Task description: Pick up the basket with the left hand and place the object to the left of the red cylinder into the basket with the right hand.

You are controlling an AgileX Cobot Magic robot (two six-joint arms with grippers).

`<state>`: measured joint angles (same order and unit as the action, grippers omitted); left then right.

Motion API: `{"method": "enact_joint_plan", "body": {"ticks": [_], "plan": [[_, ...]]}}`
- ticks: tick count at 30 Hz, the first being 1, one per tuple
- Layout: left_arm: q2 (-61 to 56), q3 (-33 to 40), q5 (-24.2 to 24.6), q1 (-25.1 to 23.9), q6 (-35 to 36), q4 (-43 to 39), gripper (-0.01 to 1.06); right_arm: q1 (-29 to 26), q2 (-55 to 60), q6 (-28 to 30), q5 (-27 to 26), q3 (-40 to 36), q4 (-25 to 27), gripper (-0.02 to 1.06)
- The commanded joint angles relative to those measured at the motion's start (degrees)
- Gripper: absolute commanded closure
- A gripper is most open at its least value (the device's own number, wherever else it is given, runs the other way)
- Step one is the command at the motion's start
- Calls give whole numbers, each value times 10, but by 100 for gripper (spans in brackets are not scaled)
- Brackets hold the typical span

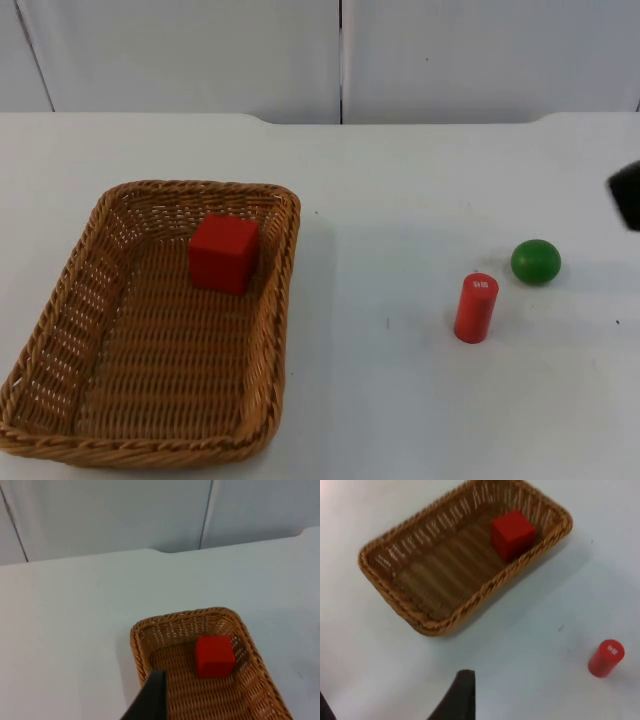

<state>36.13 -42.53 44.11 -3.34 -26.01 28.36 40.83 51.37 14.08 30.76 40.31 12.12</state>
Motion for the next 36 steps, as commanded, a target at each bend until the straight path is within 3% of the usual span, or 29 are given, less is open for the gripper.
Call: {"method": "enact_joint_plan", "body": {"ticks": [1, 11, 19, 25, 30, 36], "plan": [[-21, 2, 21, 1, -3, 6, 16, -3, -39, -12, 9, -5, 4, 12], [-121, 13, 78, 1, -3, -15, 16, -3, -187, -12, 60, -7, -4, 12], [-215, 79, 89, 1, 2, -18, 16, -3, -267, -10, 61, -50, -23, 12], [-278, 82, 126, 1, 13, -37, 16, -3, -308, -10, 75, -74, -34, 12], [-317, 82, 167, 1, 80, -94, 16, -3, -319, -10, 83, -74, -33, 12], [-351, 82, 170, 1, 150, -157, 16, -3, -319, -10, 120, -74, -30, 12]]}}
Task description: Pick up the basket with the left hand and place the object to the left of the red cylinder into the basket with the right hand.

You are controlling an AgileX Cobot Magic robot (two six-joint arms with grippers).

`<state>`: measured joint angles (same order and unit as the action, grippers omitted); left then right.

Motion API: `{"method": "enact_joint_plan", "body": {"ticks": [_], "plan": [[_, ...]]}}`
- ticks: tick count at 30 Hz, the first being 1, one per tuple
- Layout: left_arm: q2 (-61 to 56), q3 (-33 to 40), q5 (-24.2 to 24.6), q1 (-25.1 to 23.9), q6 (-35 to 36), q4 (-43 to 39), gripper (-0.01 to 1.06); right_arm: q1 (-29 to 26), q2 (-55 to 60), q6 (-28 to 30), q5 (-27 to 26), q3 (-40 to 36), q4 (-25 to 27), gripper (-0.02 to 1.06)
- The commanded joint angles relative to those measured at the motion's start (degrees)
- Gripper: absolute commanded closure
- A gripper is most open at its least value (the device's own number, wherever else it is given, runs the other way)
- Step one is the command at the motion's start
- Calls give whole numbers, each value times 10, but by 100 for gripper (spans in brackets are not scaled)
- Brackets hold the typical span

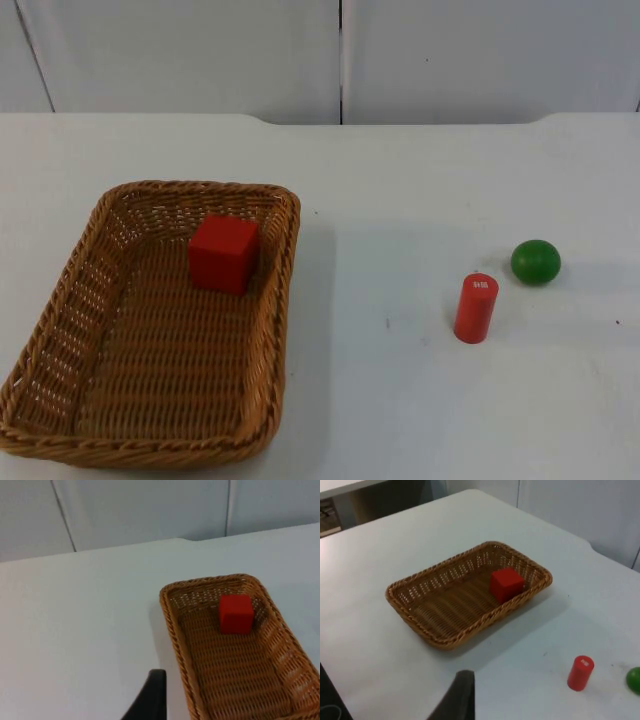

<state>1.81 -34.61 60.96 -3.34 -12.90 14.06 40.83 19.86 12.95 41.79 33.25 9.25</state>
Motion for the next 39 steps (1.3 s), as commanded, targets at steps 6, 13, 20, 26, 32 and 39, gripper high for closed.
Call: {"method": "enact_joint_plan", "body": {"ticks": [6, 13, 20, 26, 32, 39], "plan": [[-18, 2, 2, 1, 46, -44, 16, -3, -4, -6, 28, -3, -2, 12], [-18, 7, 2, 1, 79, -82, 16, -3, -30, -7, 32, -3, -2, 12], [-18, 63, 5, 0, 113, -101, 16, -3, -99, -17, 65, -3, -2, 12], [-18, 63, 5, 0, 114, -103, 16, -3, -160, -35, 116, -3, -17, 12], [-18, 63, 5, 0, 110, -103, 16, -3, -199, -76, 159, -3, -62, 12], [-18, 63, 5, 0, 106, -103, 16, -3, -199, -78, 195, -7, -63, 12]]}}
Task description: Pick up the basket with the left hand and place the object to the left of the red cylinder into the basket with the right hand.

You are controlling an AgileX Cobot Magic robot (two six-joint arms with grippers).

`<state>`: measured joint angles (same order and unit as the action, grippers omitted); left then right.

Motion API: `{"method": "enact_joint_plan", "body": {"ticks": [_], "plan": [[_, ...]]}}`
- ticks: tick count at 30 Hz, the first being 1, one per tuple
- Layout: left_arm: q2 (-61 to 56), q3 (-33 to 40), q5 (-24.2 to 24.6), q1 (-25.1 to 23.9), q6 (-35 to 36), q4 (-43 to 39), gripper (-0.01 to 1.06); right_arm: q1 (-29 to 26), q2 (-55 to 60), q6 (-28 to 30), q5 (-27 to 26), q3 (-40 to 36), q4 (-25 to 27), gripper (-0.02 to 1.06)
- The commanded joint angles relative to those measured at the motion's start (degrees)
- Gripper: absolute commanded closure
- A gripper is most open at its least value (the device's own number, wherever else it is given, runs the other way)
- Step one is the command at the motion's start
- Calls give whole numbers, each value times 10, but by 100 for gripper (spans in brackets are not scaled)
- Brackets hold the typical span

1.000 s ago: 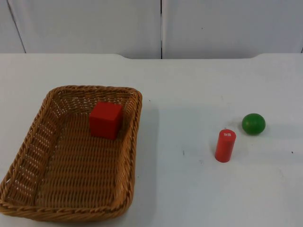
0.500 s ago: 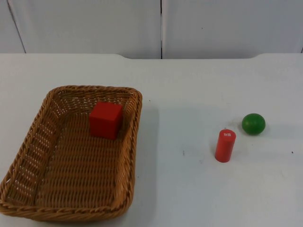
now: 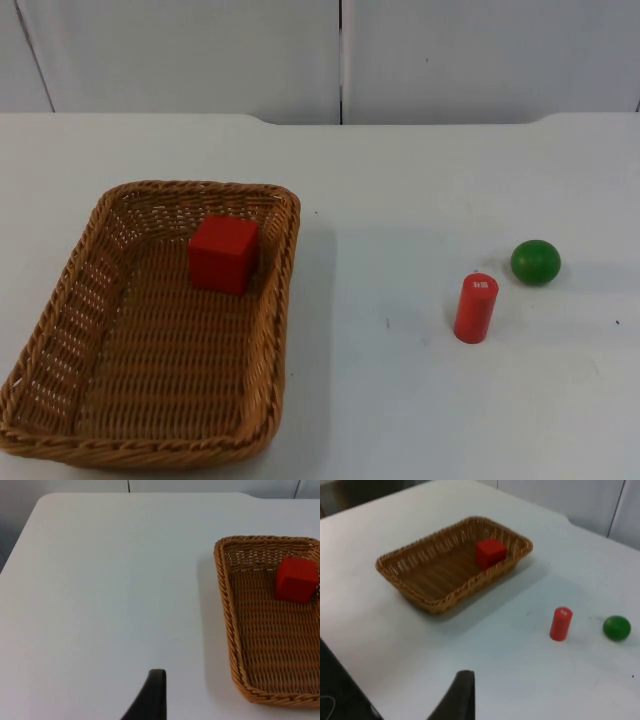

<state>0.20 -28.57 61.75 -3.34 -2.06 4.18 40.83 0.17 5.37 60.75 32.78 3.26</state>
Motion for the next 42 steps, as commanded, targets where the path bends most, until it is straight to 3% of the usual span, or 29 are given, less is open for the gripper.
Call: {"method": "enact_joint_plan", "body": {"ticks": [1, 8, 13, 24, 42], "plan": [[-2, 2, -3, 0, -2, -4, 16, -3, -2, -5, 8, -4, -3, 12], [-2, 2, -3, 0, -4, -4, 15, -3, -2, -27, 11, -32, 0, 12], [-2, 2, -3, 0, -4, -4, 0, -3, -2, -28, 11, -32, -1, 12], [-2, 2, -3, 0, -4, -4, 0, -3, -2, -50, 11, -32, -42, 12], [-2, 2, -3, 0, -4, -3, 0, -3, -2, -50, 11, -32, -41, 11]]}}
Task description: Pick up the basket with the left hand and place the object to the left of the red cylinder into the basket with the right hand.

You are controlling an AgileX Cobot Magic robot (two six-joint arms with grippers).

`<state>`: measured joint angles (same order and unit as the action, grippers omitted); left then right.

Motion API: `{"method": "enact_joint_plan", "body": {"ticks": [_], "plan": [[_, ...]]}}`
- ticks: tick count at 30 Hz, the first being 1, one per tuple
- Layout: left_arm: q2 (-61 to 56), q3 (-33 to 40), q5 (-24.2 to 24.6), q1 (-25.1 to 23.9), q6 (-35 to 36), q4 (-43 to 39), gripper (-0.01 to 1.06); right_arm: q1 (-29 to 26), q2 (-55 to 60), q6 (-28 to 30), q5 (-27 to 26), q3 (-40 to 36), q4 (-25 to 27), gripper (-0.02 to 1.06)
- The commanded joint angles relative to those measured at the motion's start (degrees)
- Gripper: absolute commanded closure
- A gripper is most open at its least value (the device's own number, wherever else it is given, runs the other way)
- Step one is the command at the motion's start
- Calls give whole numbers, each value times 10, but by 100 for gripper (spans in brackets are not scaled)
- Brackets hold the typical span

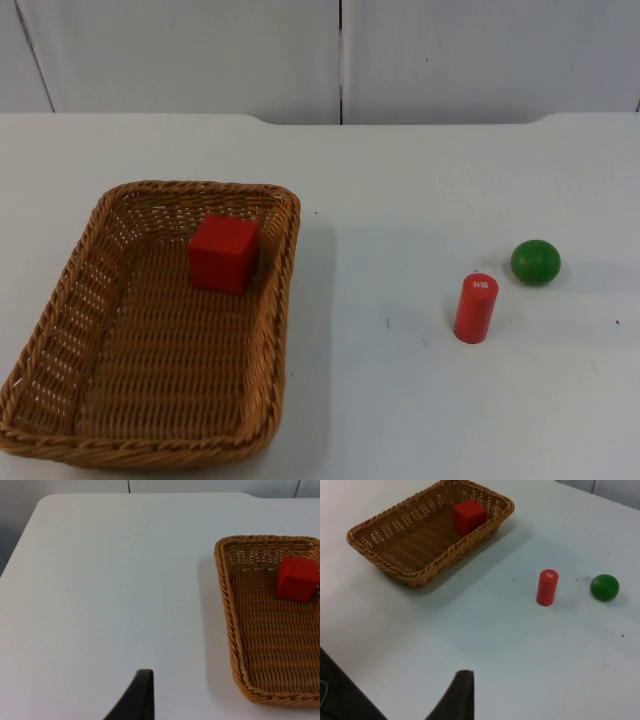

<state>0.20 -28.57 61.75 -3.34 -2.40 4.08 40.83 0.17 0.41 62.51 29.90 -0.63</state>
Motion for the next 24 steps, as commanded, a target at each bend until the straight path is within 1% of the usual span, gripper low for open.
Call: {"method": "enact_joint_plan", "body": {"ticks": [1, 2, 3, 24], "plan": [[-2, 2, -3, 0, 0, -2, 0, -3, -2, 0, -7, -4, -1, 7], [-2, 2, -3, 0, 0, -2, 0, -3, -2, 0, -7, -4, 0, 1], [-2, 2, -3, 0, 0, -2, 0, -3, -2, 2, -7, -4, 2, -1], [-2, 2, -3, 0, 0, -2, 0, -3, -2, 4, -7, -4, 9, -1]]}}
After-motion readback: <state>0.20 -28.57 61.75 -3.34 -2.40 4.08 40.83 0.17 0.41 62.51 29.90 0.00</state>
